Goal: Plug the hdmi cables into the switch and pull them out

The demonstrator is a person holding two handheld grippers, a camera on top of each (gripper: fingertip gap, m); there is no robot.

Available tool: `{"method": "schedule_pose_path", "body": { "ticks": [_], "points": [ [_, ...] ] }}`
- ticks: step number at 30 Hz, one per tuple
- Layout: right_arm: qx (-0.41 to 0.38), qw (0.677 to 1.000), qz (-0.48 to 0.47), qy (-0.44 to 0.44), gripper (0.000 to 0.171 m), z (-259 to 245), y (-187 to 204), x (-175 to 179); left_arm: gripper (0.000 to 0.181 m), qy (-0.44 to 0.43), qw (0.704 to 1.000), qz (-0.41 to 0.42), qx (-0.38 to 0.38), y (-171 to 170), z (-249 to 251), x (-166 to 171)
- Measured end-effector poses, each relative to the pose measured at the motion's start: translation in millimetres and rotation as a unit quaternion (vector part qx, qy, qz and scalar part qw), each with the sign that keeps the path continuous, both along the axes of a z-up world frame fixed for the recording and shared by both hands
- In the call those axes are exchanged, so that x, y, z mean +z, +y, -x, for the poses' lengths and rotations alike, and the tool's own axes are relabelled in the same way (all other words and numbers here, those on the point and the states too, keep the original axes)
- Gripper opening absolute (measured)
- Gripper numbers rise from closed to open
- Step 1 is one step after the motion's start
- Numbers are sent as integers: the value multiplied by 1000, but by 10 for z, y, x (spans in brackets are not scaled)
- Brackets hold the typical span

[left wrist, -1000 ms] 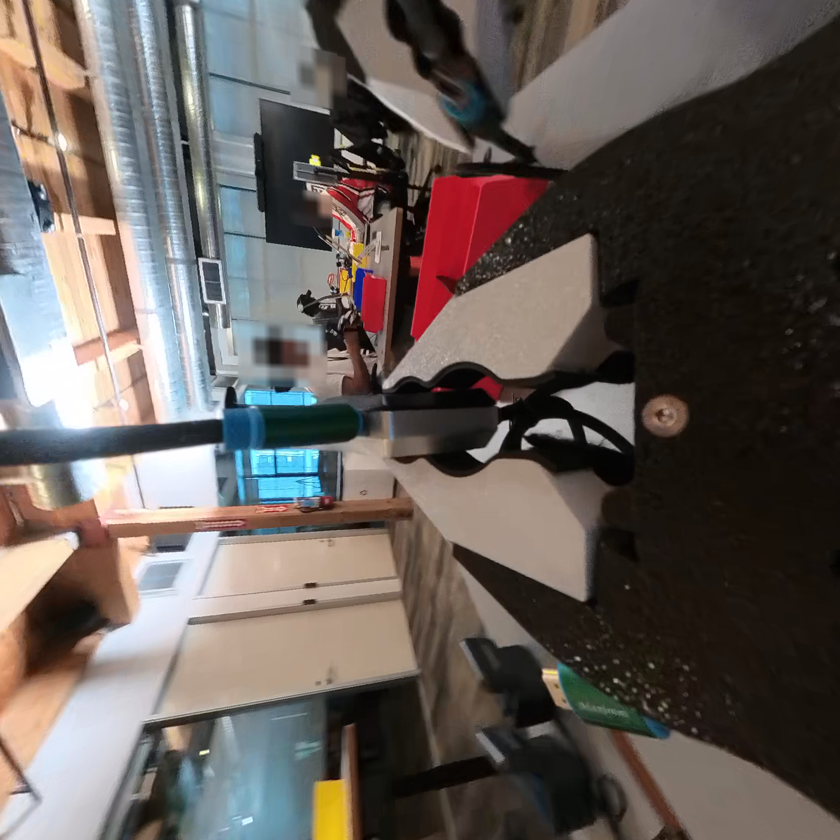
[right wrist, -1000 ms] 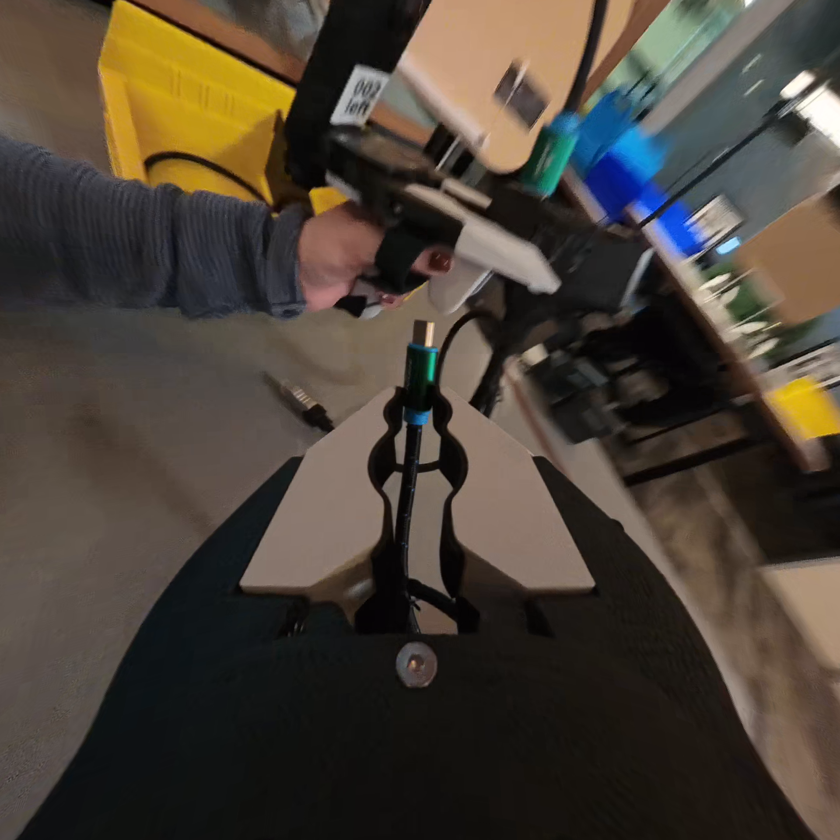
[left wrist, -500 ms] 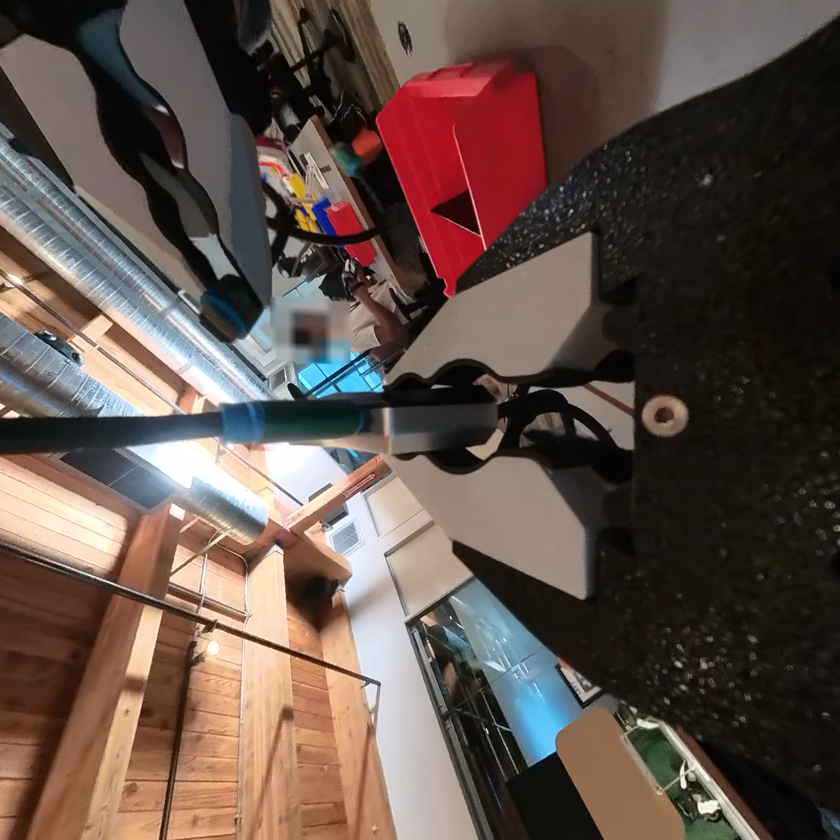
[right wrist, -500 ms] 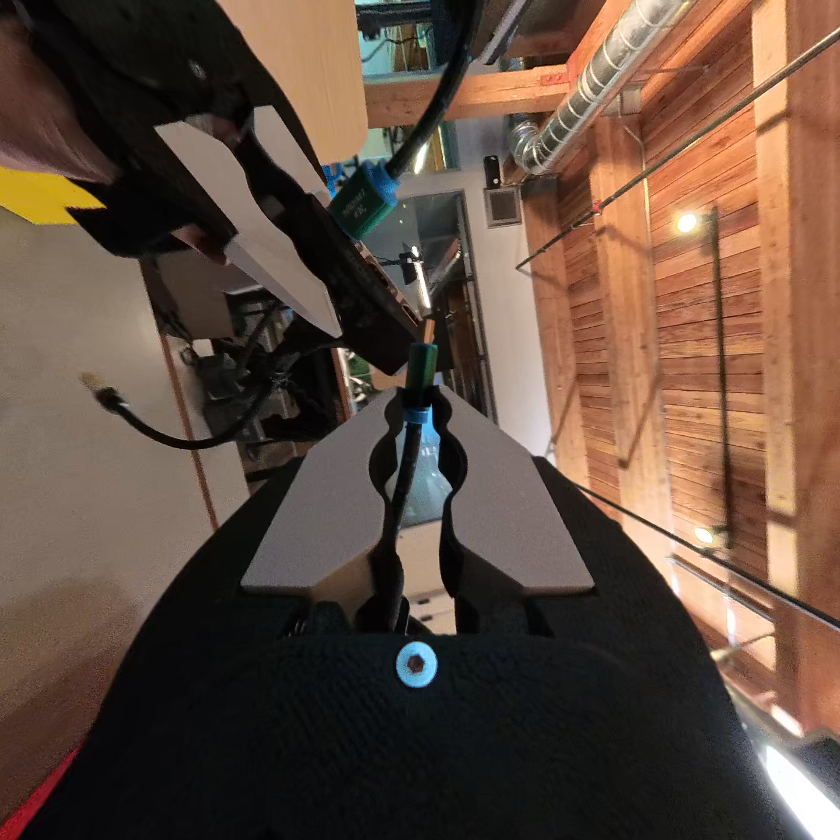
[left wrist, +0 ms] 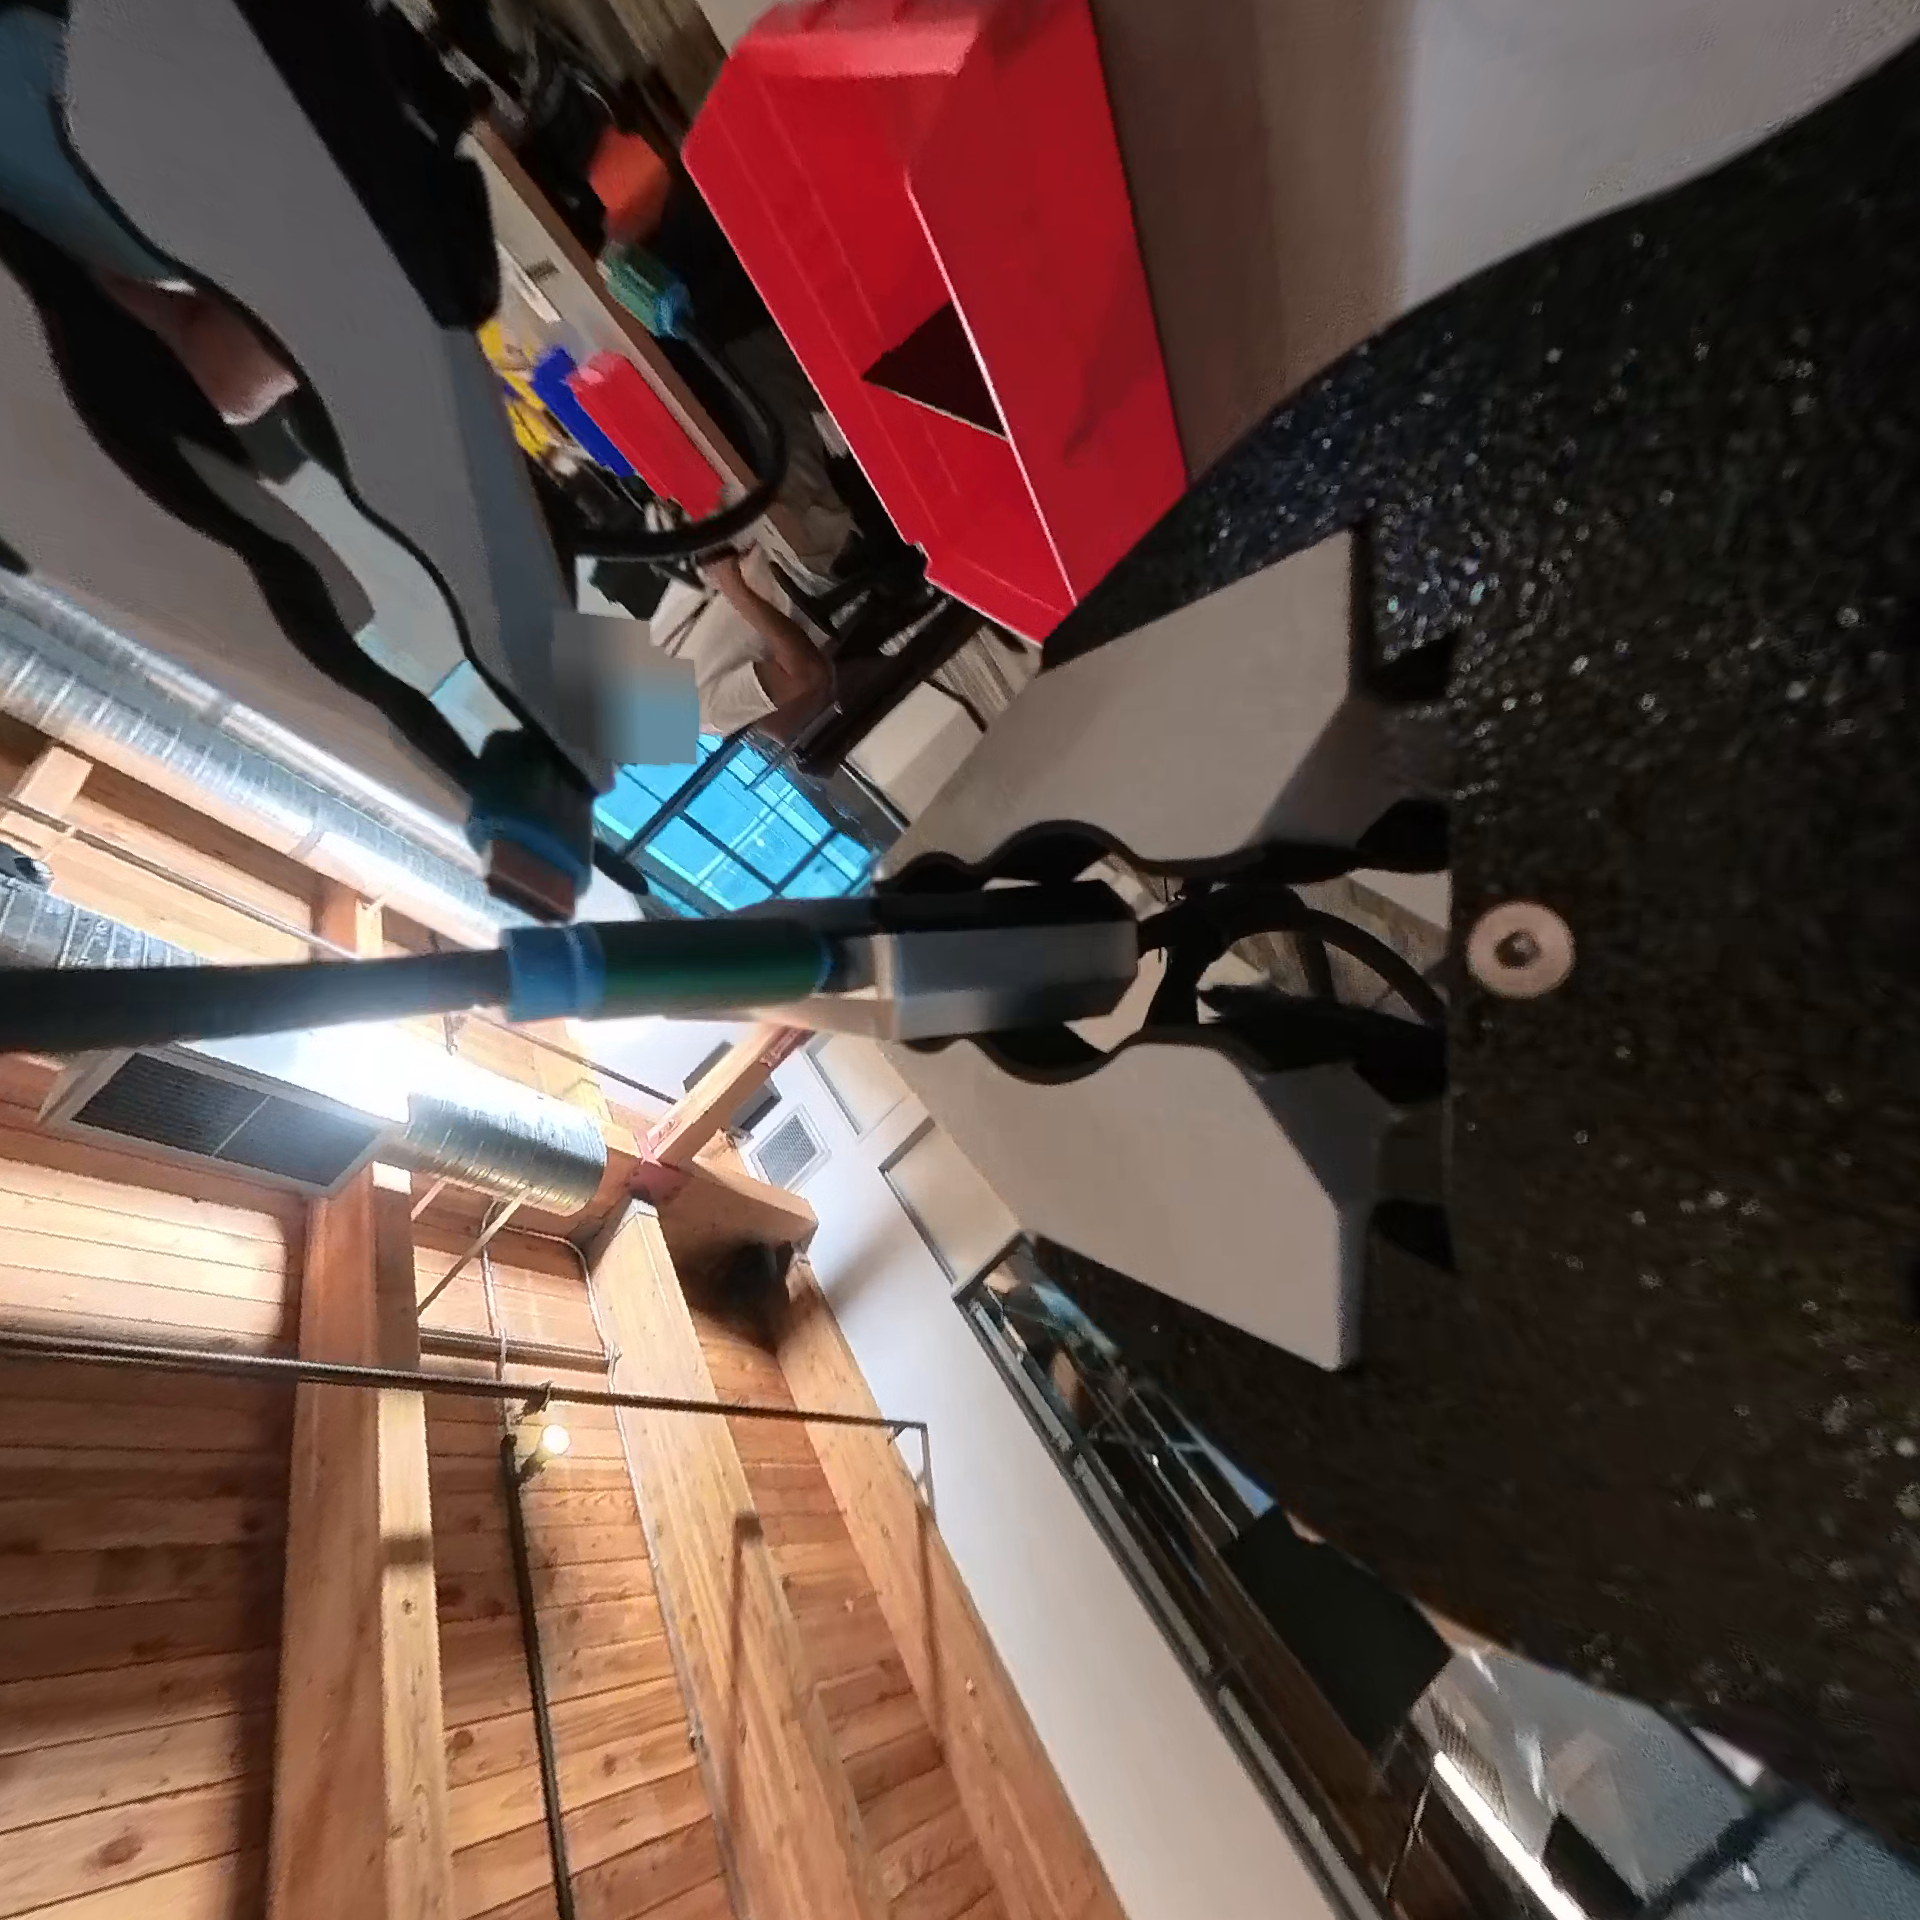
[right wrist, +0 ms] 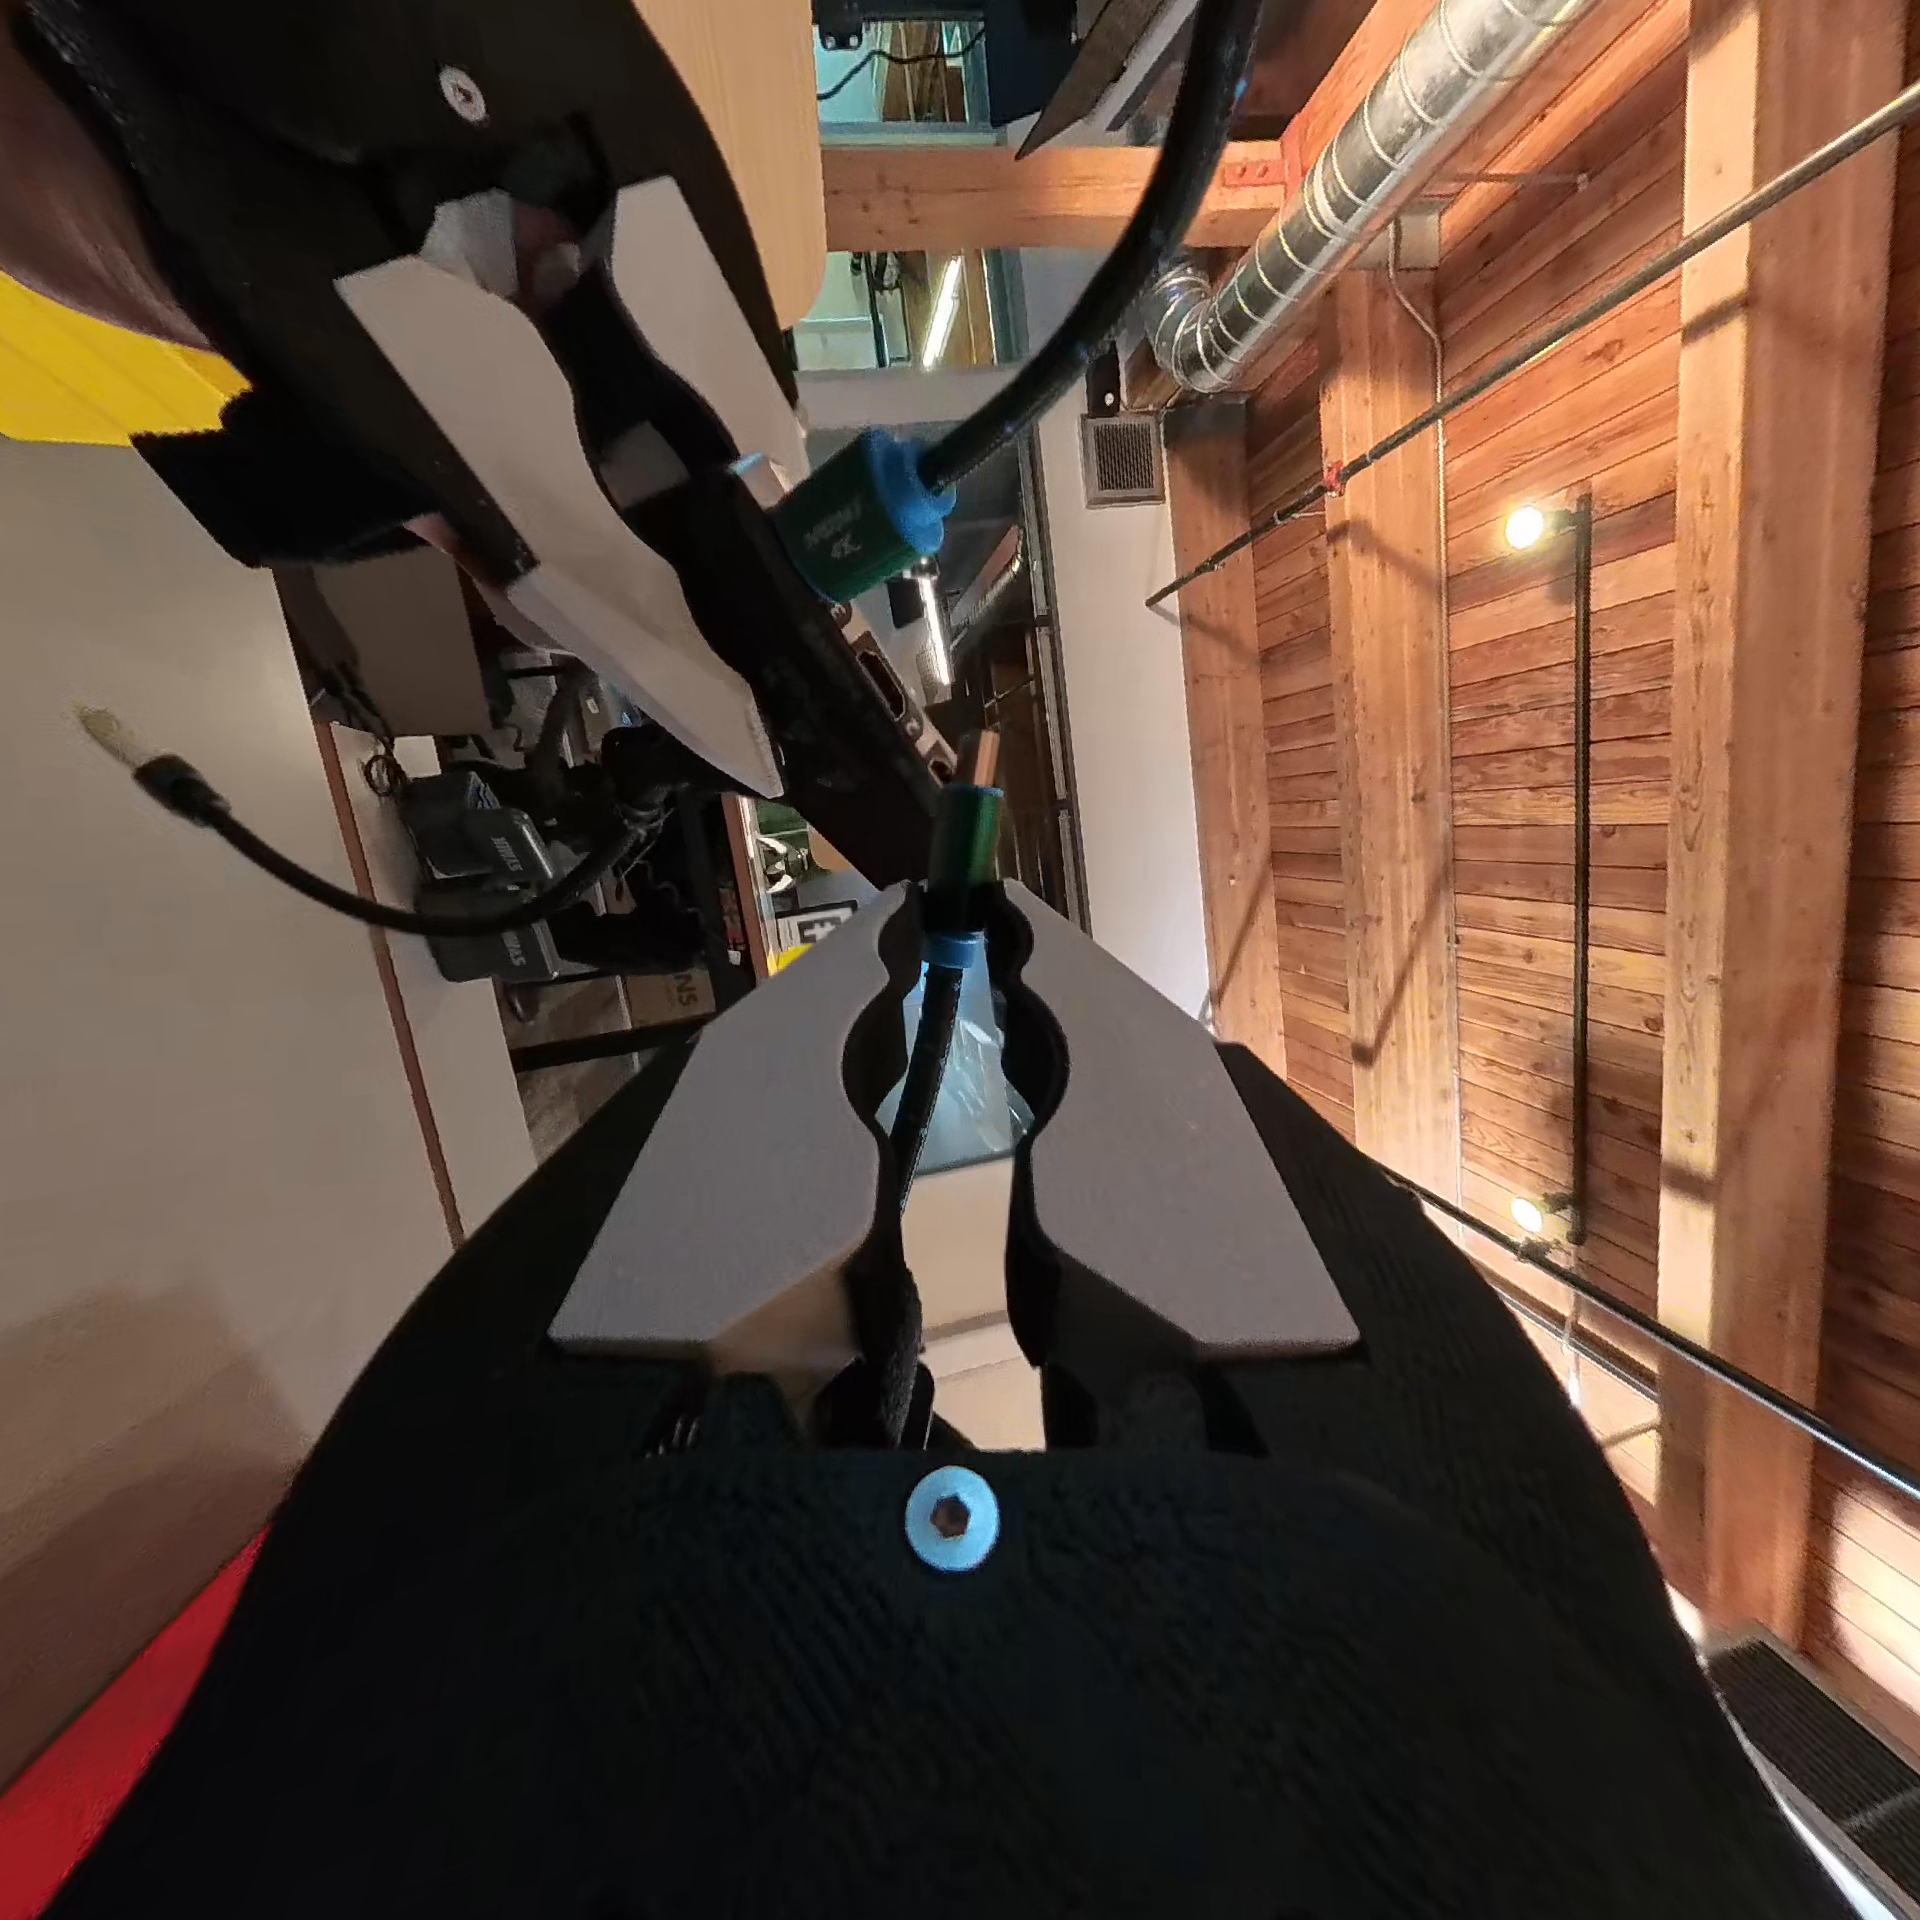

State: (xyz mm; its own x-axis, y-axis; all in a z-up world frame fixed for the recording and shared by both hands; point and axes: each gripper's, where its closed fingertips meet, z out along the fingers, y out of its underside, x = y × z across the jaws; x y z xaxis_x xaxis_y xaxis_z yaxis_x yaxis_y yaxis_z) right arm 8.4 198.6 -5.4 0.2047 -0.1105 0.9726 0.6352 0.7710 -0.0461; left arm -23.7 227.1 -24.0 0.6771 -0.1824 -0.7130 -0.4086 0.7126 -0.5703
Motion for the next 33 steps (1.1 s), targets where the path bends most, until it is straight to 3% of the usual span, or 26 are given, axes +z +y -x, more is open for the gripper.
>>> {"method": "schedule_pose_path", "body": {
  "ticks": [8,11,15,19,22,24,29,33],
  "points": [
    [-18,1000,16,-2,10,-61,62,-43,19,53,998,22,6,26,-77,-112],
    [-28,999,43,-12,11,-95,103,-122,19,129,976,170,-49,48,-172,-464],
    [-48,978,192,-72,10,-144,211,-557,19,215,887,401,-81,-52,-155,-1088],
    [-58,916,373,-139,11,-216,166,-1104,19,264,835,477,-83,-133,-125,-1424],
    [-39,845,508,-160,11,-253,39,-1373,19,317,812,485,-70,-166,-62,-1643],
    [-27,795,578,-179,11,-285,-48,-1497,19,347,778,519,-76,-265,-25,-1813],
    [-46,702,666,-247,10,-357,-93,-1926,19,372,669,638,-81,-503,57,-2197],
    [-69,680,680,-264,10,-369,7,-2278,19,398,618,678,-30,-484,168,-2460]
  ]
}}
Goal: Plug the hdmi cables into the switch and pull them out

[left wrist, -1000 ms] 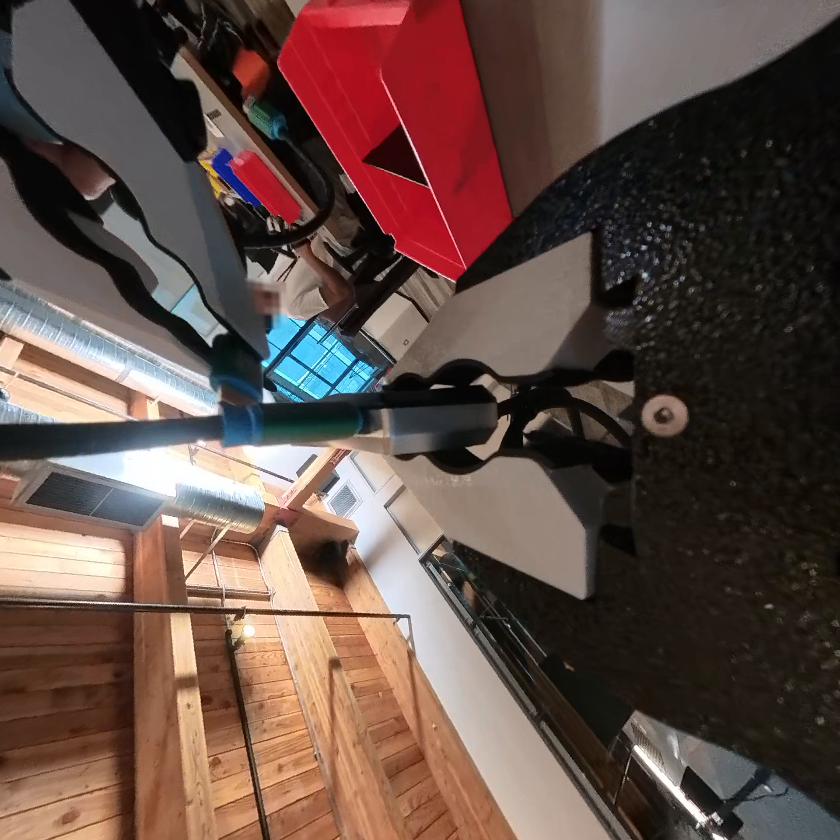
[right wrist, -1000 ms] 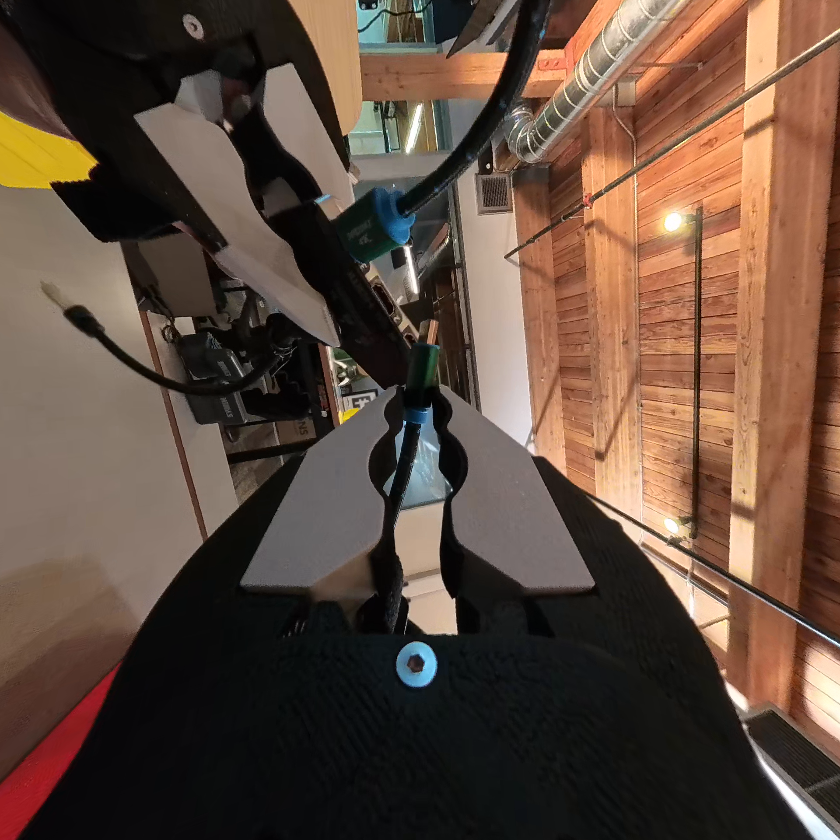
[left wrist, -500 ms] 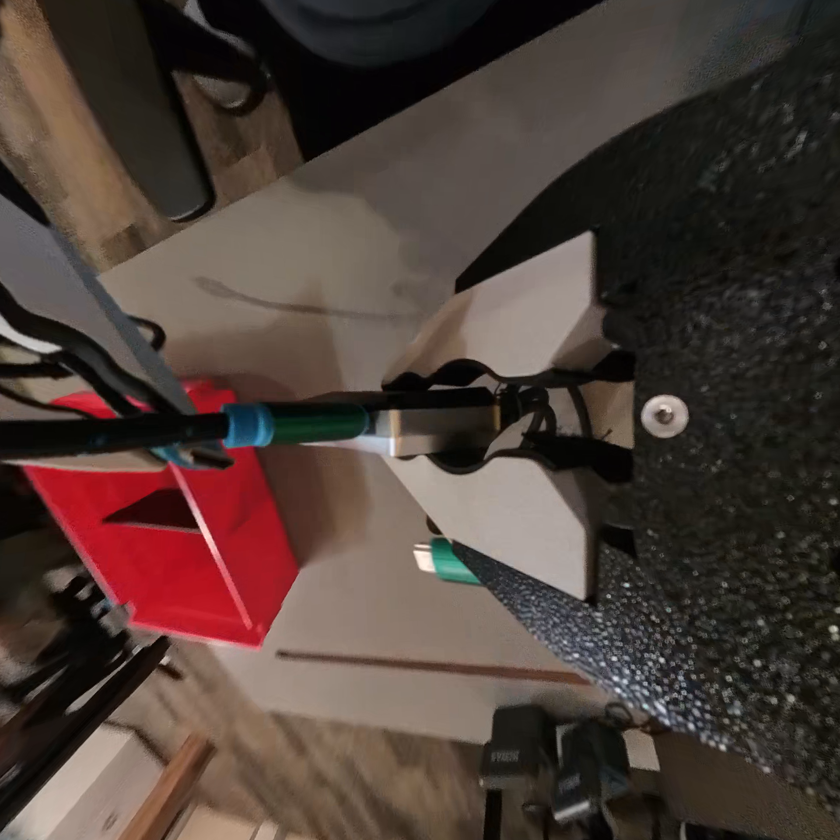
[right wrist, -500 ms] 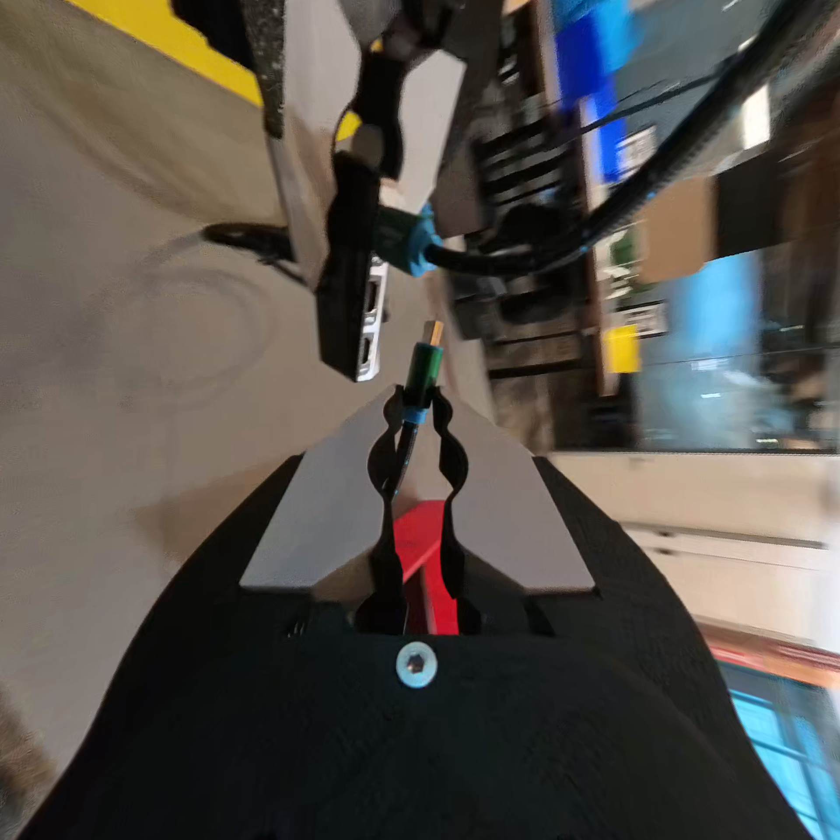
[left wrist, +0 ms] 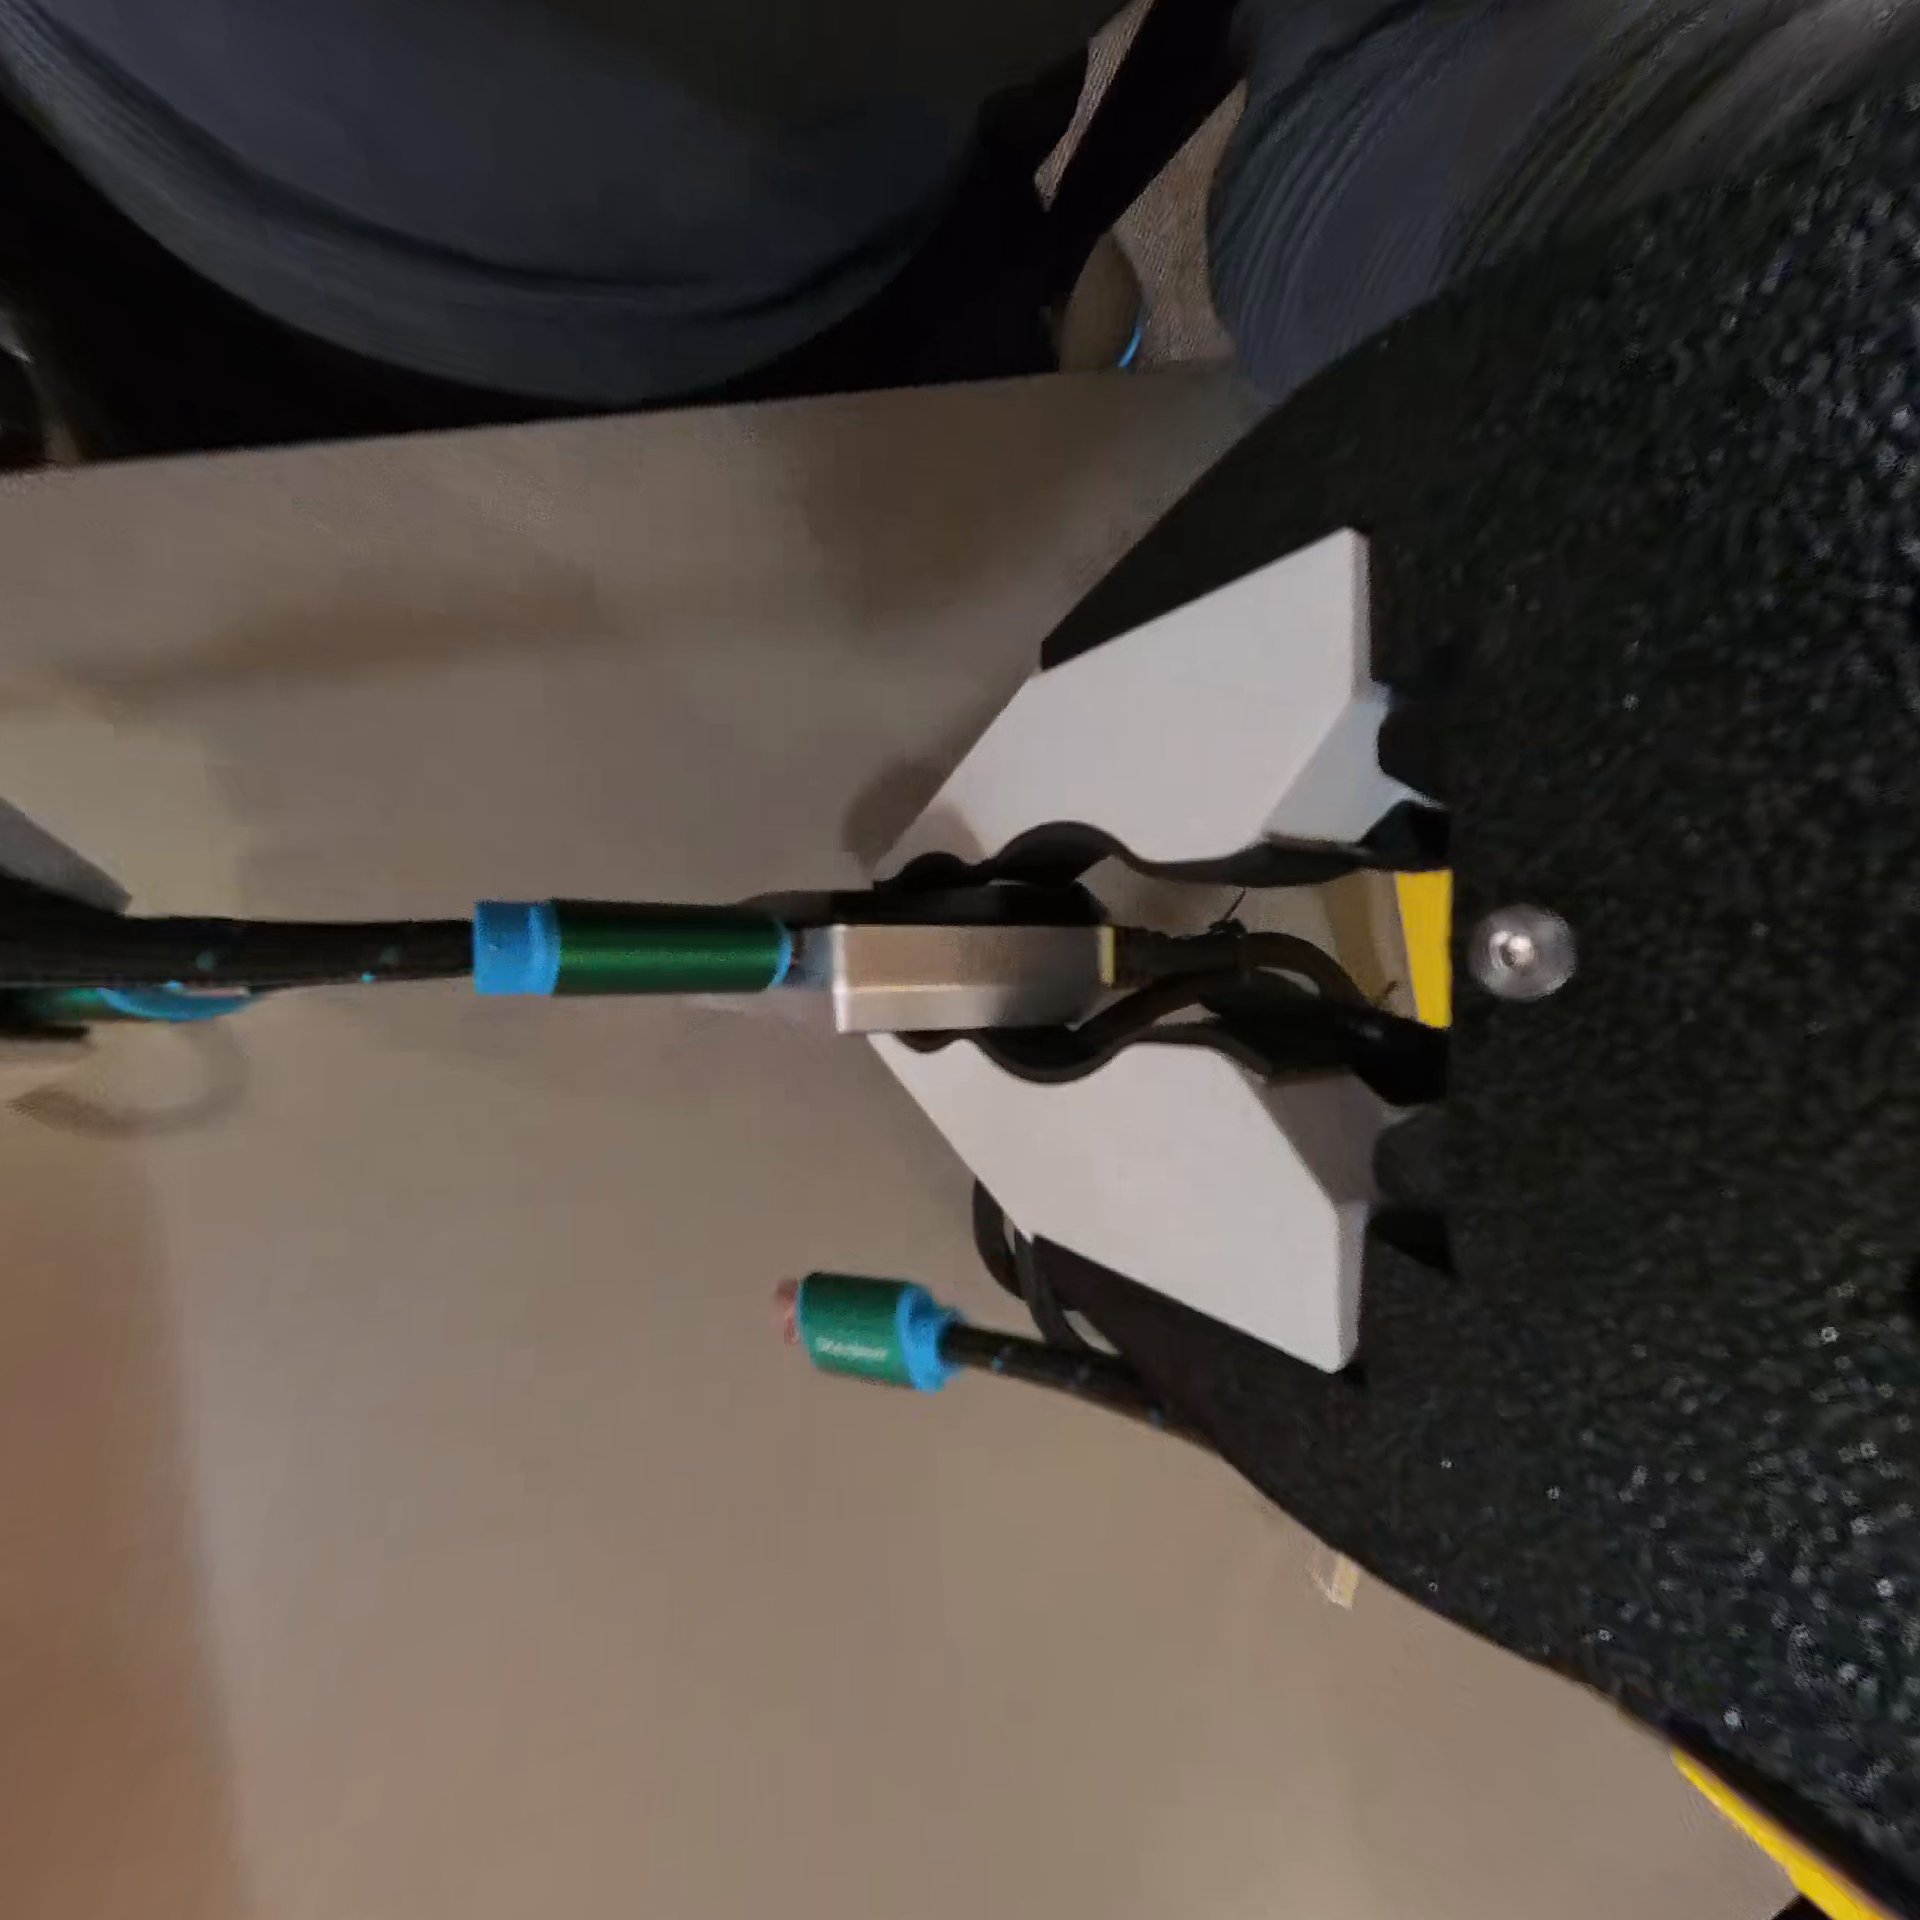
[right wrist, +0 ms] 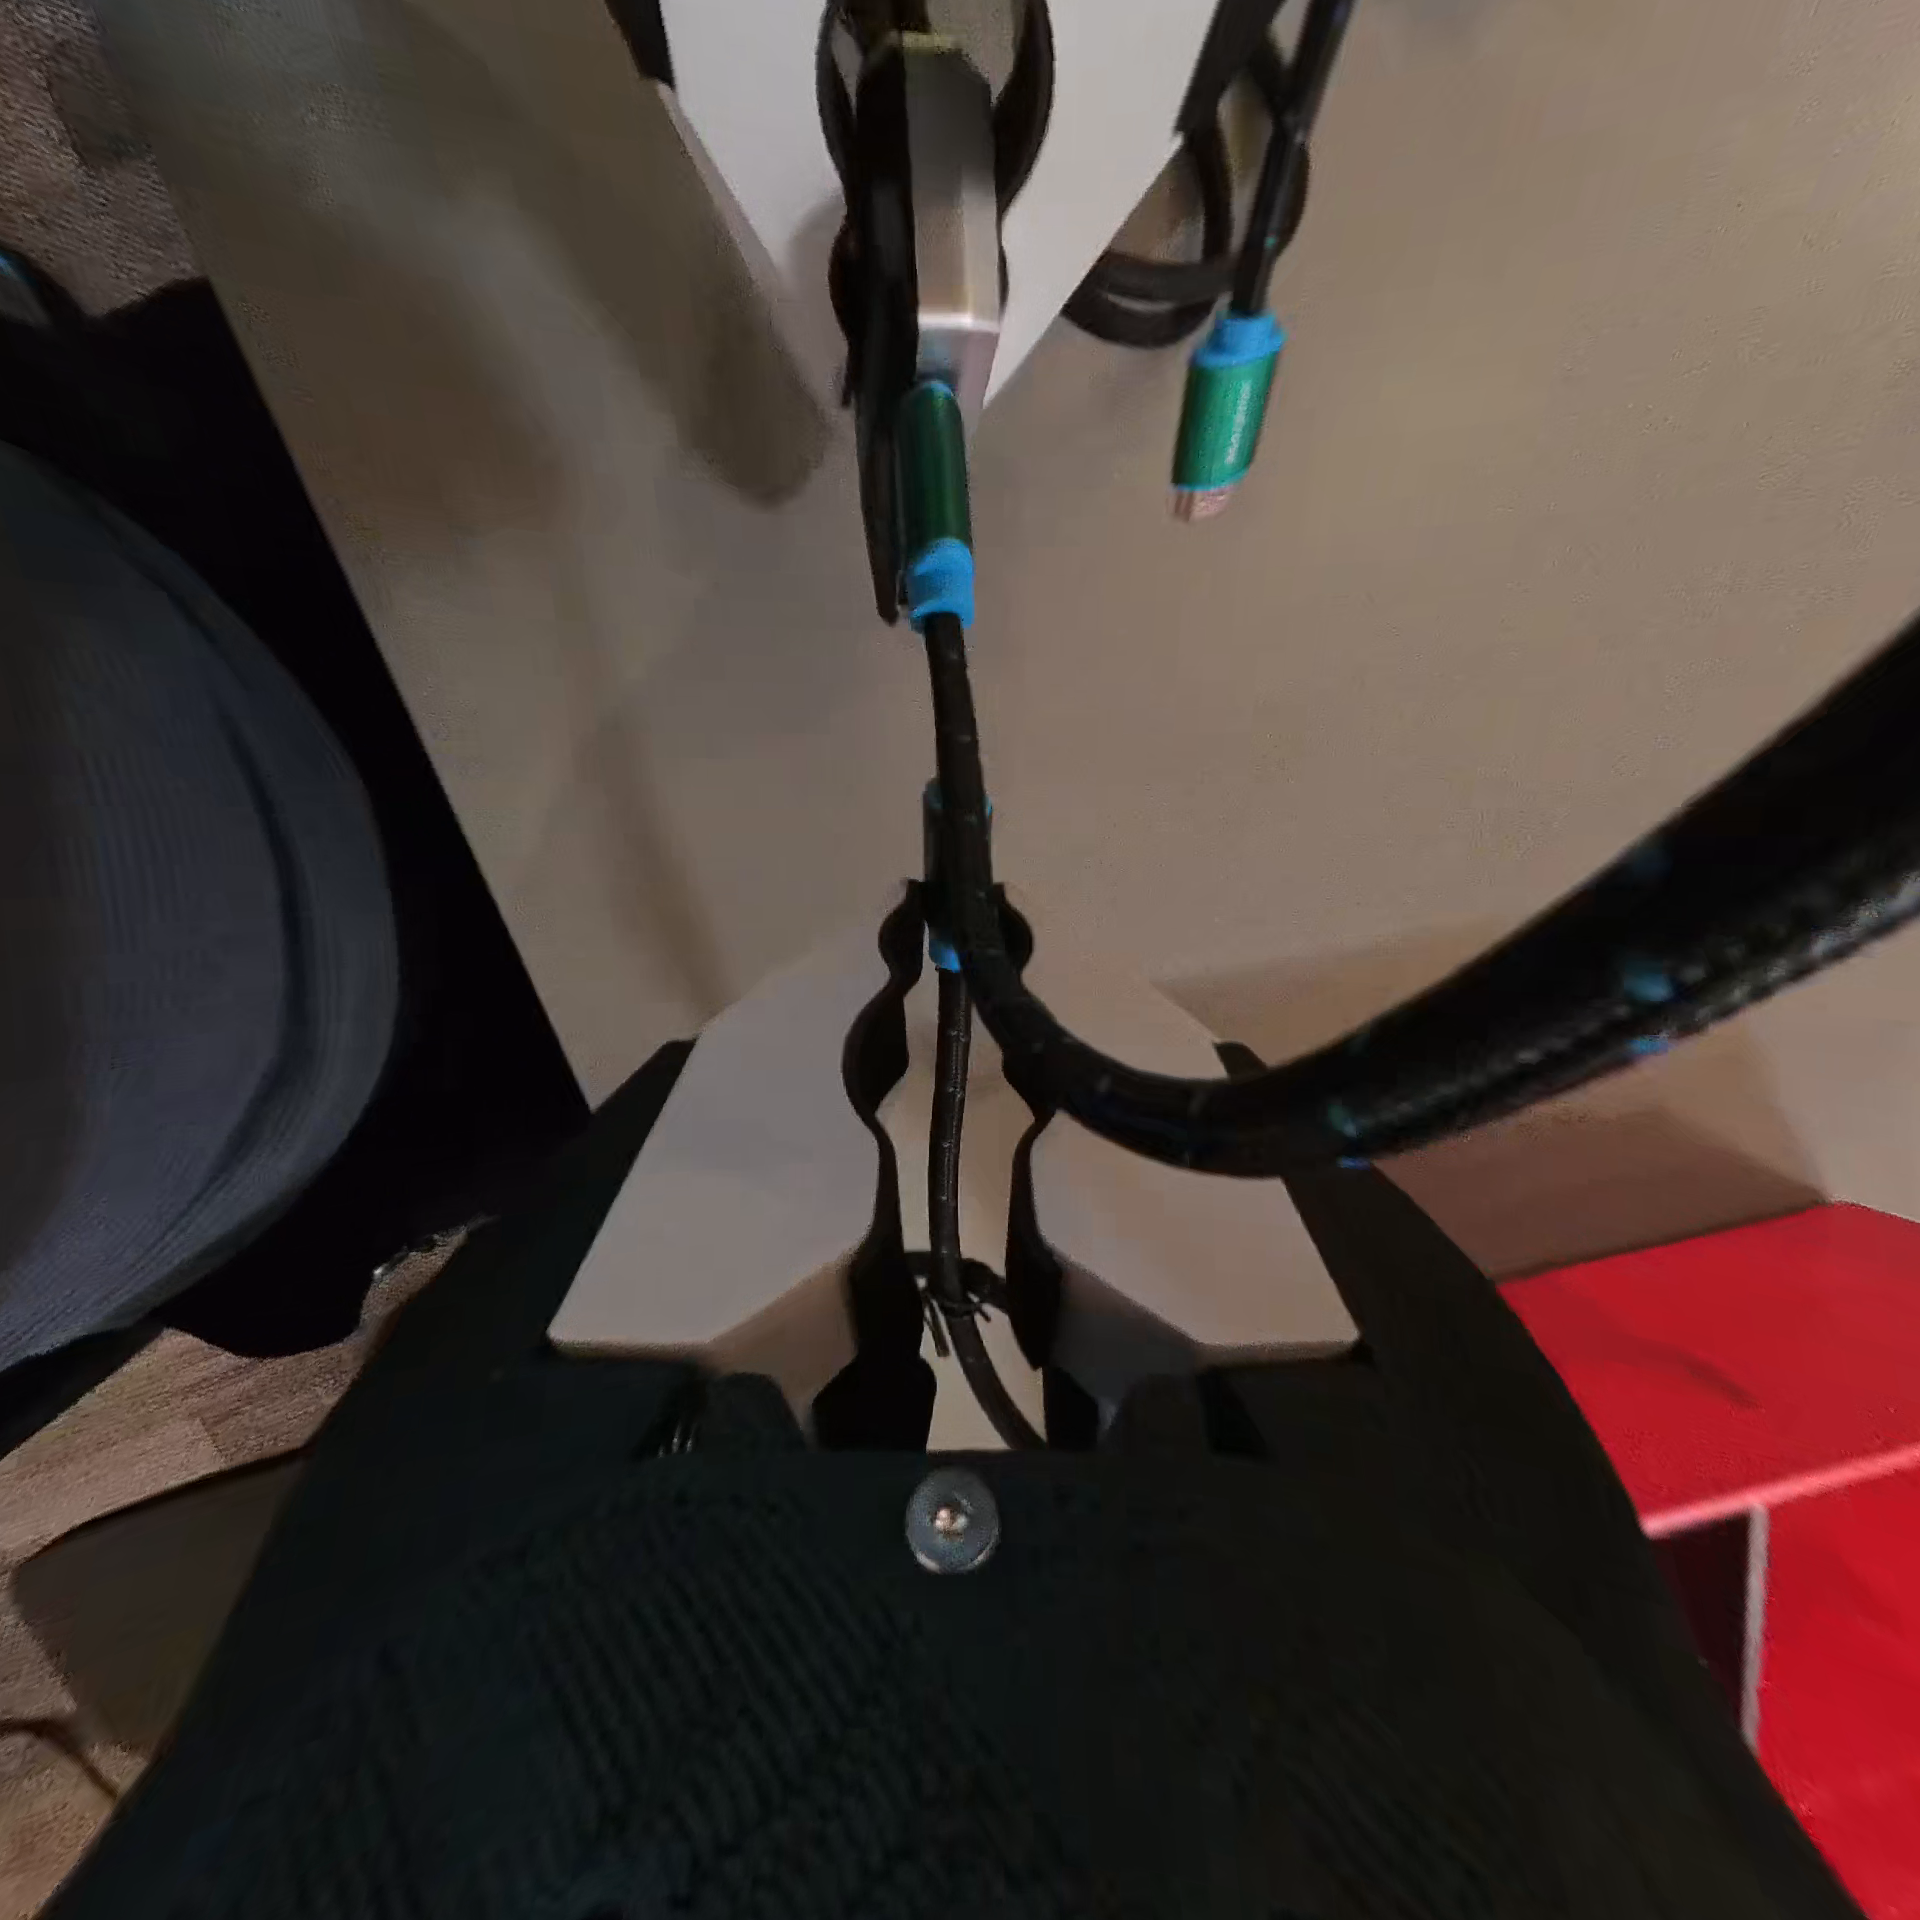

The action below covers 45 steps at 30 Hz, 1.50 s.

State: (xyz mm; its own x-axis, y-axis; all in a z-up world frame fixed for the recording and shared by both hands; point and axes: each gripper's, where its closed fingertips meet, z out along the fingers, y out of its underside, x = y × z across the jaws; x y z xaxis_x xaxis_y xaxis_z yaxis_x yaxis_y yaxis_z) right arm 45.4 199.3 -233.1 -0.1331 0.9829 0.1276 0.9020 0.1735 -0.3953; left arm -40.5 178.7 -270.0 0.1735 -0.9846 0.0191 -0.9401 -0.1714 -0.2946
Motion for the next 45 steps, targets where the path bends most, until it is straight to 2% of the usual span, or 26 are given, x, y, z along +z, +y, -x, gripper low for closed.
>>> {"method": "schedule_pose_path", "body": {
  "ticks": [5,11,19,33,37,41,45],
  "points": [
    [-32,999,12,2,11,-56,87,-309,20,34,999,22,19,93,47,-198],
    [-59,998,6,1,10,-128,146,-628,20,3,1000,18,20,166,-18,-188],
    [-62,998,6,10,10,-121,153,-882,19,-29,999,23,15,194,-92,-189],
    [-99,982,36,156,17,-74,154,-893,19,-98,995,23,3,230,-202,-204],
    [-91,979,16,183,18,-72,146,-885,20,-104,995,8,-1,206,-222,-297],
    [-77,977,-7,196,17,-84,135,-878,19,-130,990,-49,-14,236,-241,-286],
    [-55,974,-79,206,16,-100,188,-781,19,-158,983,-95,10,291,-220,-244]
  ]
}}
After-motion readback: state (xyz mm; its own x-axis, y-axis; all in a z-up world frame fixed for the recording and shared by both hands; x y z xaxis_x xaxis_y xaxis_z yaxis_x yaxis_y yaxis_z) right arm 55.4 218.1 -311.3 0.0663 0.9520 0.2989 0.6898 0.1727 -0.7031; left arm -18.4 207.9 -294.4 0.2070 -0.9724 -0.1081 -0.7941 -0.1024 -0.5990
